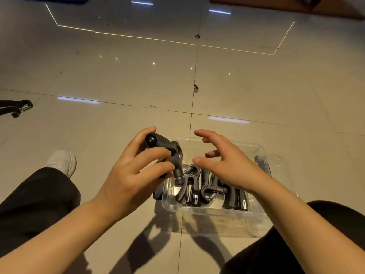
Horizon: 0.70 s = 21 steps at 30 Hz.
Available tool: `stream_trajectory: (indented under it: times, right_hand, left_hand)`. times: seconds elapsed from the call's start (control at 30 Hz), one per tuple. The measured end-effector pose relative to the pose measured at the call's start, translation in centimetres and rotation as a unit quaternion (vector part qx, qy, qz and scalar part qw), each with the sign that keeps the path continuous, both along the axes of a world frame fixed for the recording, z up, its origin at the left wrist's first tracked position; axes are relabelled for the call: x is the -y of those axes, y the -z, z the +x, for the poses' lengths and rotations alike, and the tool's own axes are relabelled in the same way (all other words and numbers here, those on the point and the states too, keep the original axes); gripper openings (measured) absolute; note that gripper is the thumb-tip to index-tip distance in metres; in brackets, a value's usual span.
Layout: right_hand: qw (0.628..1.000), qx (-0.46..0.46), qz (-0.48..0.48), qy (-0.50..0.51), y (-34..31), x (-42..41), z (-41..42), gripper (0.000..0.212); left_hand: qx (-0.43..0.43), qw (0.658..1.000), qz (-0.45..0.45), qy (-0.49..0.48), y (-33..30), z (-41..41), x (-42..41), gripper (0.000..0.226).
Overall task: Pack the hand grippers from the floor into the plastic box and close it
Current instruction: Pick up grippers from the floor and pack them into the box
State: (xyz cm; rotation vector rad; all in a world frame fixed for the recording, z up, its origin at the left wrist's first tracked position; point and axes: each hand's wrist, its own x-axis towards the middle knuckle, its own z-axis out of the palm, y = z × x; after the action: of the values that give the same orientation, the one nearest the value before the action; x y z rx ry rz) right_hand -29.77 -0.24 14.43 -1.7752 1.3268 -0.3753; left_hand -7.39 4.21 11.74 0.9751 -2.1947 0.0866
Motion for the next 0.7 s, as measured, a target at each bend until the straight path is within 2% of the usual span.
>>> stream_trajectory:
  times: [0.17, 0.3, 0.43, 0.57, 0.7]
  right_hand:
    - [0.995, 0.056, 0.039, -0.073, 0.0, -1.4, 1.5, 0.080]
    - [0.996, 0.075, -0.014, -0.042, 1.5, -1.8, 2.8, 0.070]
    - [0.993, 0.108, 0.048, -0.012, 2.9, -1.3, 3.7, 0.069]
    - [0.998, 0.068, -0.007, -0.015, 3.3, -0.4, 3.3, 0.067]
    - [0.993, -0.068, -0.099, -0.010, 3.2, 0.4, 2.1, 0.067]
  left_hand:
    - [-0.058, 0.998, -0.011, -0.008, 0.1, -0.3, -1.9, 0.016]
    - [-0.058, 0.998, -0.018, -0.005, 0.2, -0.1, -2.1, 0.017]
    - [-0.027, 1.000, -0.016, 0.000, 0.2, -0.4, -1.7, 0.014]
    - [0.043, 0.999, -0.017, -0.008, 1.0, -0.3, -0.9, 0.020]
    - [0.125, 0.991, 0.033, -0.027, 1.5, 0.7, -0.1, 0.050]
